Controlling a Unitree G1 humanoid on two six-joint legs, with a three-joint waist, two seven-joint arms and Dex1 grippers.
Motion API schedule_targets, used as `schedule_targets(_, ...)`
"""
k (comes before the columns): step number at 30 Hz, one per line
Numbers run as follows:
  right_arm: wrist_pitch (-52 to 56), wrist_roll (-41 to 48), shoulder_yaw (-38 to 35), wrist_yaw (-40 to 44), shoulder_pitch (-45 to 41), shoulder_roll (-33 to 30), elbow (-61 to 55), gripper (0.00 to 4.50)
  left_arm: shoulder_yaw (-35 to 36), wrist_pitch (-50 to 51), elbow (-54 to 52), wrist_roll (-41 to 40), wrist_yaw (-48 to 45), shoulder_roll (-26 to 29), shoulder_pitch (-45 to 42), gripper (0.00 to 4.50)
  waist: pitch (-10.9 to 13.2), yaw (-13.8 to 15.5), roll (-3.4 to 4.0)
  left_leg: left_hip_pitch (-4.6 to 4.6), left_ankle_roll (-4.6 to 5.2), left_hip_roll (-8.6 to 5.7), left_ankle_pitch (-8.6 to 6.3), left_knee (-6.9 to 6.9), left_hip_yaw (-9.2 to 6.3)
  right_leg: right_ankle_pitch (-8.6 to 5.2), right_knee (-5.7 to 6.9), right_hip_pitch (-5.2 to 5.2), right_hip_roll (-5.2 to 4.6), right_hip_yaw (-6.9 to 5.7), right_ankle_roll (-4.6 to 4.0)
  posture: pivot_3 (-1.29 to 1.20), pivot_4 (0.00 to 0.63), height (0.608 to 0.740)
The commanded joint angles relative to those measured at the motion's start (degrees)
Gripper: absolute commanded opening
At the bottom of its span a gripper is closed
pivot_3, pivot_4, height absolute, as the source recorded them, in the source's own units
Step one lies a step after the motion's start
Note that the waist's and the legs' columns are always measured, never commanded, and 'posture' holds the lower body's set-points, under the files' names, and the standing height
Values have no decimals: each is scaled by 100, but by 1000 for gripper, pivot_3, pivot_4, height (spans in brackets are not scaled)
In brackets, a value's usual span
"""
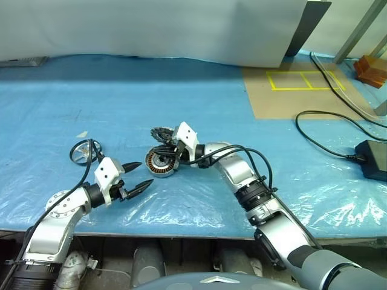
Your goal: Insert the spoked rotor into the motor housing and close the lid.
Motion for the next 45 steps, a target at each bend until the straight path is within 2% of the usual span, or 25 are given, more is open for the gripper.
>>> schedule_targets(1,-13,99,-65,-26,-105,90,-67,74,54,-46,-161,-23,29,44,39,3481,0,0,0,0,0,0,0,0,0,0,0,0,0,0,0,0,150,740)
schedule_targets(3,43,33,-64,-145,-151,127,87,74,50,-47,-164,-21,35,44,47,3481,0,-1,0,0,0,1,0,-1,0,0,0,-1,1,0,0,0,150,740)
schedule_targets(6,-481,-683,526,-214,-82,-93,546,74,29,-55,-157,-13,38,38,41,3481,0,-1,0,1,0,1,0,0,0,0,0,0,1,0,0,0,150,740)
schedule_targets(8,-589,-939,663,-407,-100,-111,855,74,9,-55,-144,-6,40,27,16,3481,-1,-2,2,0,-1,0,0,0,2,0,0,-1,0,0,0,0,150,740)
schedule_targets(16,-563,-603,257,-408,-122,-58,771,74,-69,-87,-41,19,32,-3,-67,3481,-3,-1,1,22,-1,1,-1,0,8,-1,5,15,0,8,-2,0,150,740)
schedule_targets(20,-43,367,-361,-51,-120,148,83,74,-119,-98,6,28,33,-29,-125,3481,-2,8,1,13,-1,1,-1,0,8,-1,3,9,0,8,-2,0,150,740)
schedule_targets(23,255,527,-379,66,-151,181,-108,74,-138,-112,42,27,27,-34,-163,3481,-3,6,1,0,-1,4,-1,1,7,0,3,-5,5,7,-2,0,150,740)
schedule_targets(26,176,39,120,85,-98,74,27,74,-146,-132,72,22,19,-25,-184,3481,-3,-1,1,2,-4,12,-2,-1,6,0,5,-5,14,3,-4,0,150,740)
schedule_targets(30,-304,-720,600,-276,-196,-59,826,74,-152,-138,74,28,25,-12,-192,3481,-2,-4,2,3,-11,12,-5,-3,6,-4,5,-5,15,3,-11,0,150,740)
schedule_targets(32,-444,-827,689,-220,-161,-132,910,74,-142,-124,53,15,25,0,-181,3481,-4,-3,-1,10,-11,11,-6,-3,8,-4,5,0,13,5,-10,0,150,740)
schedule_targets(37,-416,-535,329,-205,-177,-114,815,74,-100,-119,39,12,29,36,-117,3481,-4,11,0,19,-11,10,-6,0,7,-5,5,9,12,8,-11,0,150,740)
schedule_targets(42,46,417,-427,-108,-296,211,314,74,-86,-118,44,-1,23,53,-94,3481,-3,10,1,12,-11,11,-7,1,7,-5,4,4,12,8,-11,0,150,740)
schedule_targets(45,65,377,-315,3,-286,232,205,74,-93,-109,63,-6,17,59,-136,3481,-3,4,0,6,-11,13,-6,-2,7,-4,4,-3,15,6,-11,0,150,740)
